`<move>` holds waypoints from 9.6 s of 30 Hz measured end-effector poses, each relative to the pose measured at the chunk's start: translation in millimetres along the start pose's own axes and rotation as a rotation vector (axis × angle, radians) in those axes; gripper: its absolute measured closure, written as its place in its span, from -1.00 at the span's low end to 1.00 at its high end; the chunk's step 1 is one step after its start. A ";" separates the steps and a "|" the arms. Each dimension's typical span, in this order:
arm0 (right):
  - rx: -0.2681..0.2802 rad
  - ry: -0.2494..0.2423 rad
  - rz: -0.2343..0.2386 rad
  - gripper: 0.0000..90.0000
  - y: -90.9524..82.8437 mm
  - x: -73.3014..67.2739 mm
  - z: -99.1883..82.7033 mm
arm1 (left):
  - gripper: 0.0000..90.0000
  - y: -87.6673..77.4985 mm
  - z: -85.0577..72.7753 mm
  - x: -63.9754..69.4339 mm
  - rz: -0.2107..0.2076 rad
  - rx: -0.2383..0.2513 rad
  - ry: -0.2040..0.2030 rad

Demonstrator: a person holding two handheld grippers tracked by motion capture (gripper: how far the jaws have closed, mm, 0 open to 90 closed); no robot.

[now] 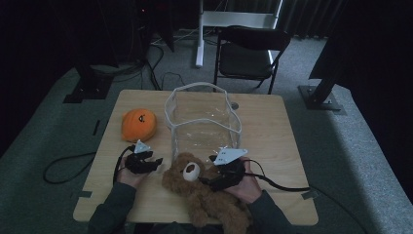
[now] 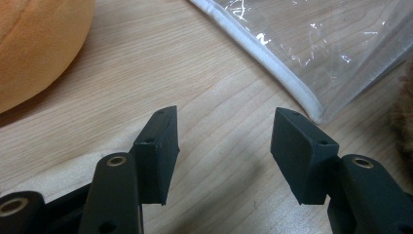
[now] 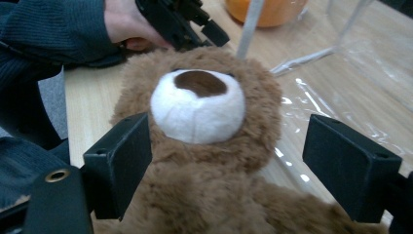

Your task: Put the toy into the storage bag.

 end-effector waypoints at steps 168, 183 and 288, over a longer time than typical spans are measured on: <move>0.263 -0.034 -0.021 0.01 -23.8 28.2 86.9 | 0.02 -5.7 -0.3 18.2 -0.074 0.006 -0.008; 0.284 -0.051 -0.032 0.01 -32.8 29.7 104.7 | 0.02 -4.3 -3.0 13.8 -0.066 -0.010 -0.019; 0.393 -0.088 -0.109 0.03 -96.8 56.1 208.9 | 0.01 -0.2 -6.7 13.8 -0.064 -0.033 -0.016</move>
Point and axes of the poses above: each handheld gripper's, and its own axes: y roughly forward along the jaws, z roughly out of its top, x roughly to its right, the point moved 8 cm from there along y, roughly forward along the jaws, and after that the axes turned 12 degrees about x, right-handed, at the moved point
